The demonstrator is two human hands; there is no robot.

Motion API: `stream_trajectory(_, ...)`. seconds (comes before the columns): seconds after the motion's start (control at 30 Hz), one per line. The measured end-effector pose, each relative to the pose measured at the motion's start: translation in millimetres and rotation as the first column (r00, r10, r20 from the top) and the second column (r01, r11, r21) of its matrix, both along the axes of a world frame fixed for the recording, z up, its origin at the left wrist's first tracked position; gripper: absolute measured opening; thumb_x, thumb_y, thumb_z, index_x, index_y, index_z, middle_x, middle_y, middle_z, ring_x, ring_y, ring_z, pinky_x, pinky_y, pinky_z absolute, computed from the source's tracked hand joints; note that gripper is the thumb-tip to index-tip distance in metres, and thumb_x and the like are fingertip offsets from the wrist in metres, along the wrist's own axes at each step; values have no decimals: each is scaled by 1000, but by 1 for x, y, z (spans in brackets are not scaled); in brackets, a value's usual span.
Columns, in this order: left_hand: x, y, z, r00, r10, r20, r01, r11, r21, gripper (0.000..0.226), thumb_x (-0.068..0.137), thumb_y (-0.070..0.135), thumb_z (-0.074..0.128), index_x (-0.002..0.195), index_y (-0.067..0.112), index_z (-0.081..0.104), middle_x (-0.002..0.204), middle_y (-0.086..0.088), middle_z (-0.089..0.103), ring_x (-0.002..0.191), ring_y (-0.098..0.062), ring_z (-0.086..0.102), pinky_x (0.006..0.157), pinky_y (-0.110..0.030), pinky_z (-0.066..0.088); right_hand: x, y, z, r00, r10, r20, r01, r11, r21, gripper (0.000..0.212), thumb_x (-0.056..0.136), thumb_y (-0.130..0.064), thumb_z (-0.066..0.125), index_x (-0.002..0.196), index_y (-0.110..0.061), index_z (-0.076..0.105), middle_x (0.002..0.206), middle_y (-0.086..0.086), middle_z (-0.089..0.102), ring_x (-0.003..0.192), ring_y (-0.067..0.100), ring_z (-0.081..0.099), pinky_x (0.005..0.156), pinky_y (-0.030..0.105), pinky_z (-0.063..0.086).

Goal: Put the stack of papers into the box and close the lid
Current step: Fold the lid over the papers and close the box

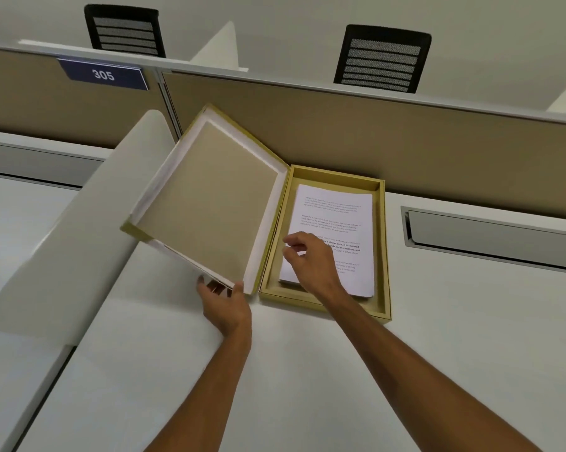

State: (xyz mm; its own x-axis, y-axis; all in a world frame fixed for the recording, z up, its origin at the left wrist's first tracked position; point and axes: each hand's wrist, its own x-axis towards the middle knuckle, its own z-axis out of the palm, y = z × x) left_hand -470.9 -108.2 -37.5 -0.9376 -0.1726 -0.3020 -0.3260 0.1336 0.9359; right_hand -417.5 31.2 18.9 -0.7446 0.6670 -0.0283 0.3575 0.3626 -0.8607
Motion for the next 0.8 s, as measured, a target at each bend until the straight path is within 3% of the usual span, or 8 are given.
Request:
stream_trajectory(0.1, 8, 2, 0, 990, -96, -99, 91, 995, -51, 67, 77, -6, 79, 135, 7, 49, 128, -14, 62, 119, -29, 61, 92, -31, 53, -3, 0, 9, 999, -22, -41, 20, 998, -68, 23, 94, -24, 63, 113, -13, 72, 109, 0, 73, 97, 10, 67, 85, 25, 54)
stream_trajectory(0.23, 16, 5, 0, 952, -245, -185, 210, 959, -192, 60, 79, 2, 79, 131, 8, 50, 128, -15, 64, 116, -32, 63, 93, -34, 52, -1, 1, 32, 972, -182, -149, 111, 913, -393, 31, 100, -42, 50, 105, -20, 71, 100, 4, 75, 96, 20, 72, 85, 35, 61)
stream_trajectory(0.4, 25, 1, -4, 832, -497, -247, 376, 832, -407, 50, 88, 22, 73, 131, 16, 48, 124, -9, 66, 105, -25, 66, 94, -46, 56, 16, 8, 76, 930, -278, -241, 83, 797, -598, 48, 104, -44, 37, 125, -11, 64, 110, 11, 74, 97, 26, 74, 82, 38, 62)
stream_trajectory(0.53, 33, 2, -12, 714, -635, -295, 406, 719, -564, 54, 84, 15, 76, 132, 7, 52, 119, -16, 69, 104, -34, 68, 91, -51, 58, 34, 15, 102, 917, -299, -265, 61, 761, -646, 41, 102, -46, 42, 124, -19, 62, 113, 3, 73, 101, 21, 72, 83, 39, 63)
stream_trajectory(0.6, 36, 2, -12, 666, -680, -308, 412, 679, -608, 56, 80, 10, 80, 130, 5, 55, 116, -19, 70, 101, -37, 69, 87, -51, 59, 44, 19, 106, 907, -367, -207, 163, 759, -630, 29, 97, -47, 53, 111, -25, 66, 105, -1, 73, 98, 21, 71, 84, 41, 62)
stream_trajectory(0.7, 38, 1, -11, 546, -754, -366, 399, 618, -677, 64, 71, 1, 85, 126, 8, 53, 112, -19, 71, 95, -40, 69, 80, -51, 61, 61, 30, 97, 867, -483, -118, 361, 774, -520, 32, 87, -45, 70, 96, -15, 70, 84, -6, 67, 81, 14, 65, 70, 32, 58)
stream_trajectory(0.8, 36, 0, -14, 442, -799, -408, 408, 584, -702, 65, 69, 2, 86, 125, 10, 53, 116, -16, 69, 101, -37, 67, 86, -46, 57, 83, 44, 76, 854, -516, -72, 434, 781, -449, 26, 78, -37, 81, 79, -17, 65, 80, -3, 70, 78, 18, 71, 69, 36, 62)
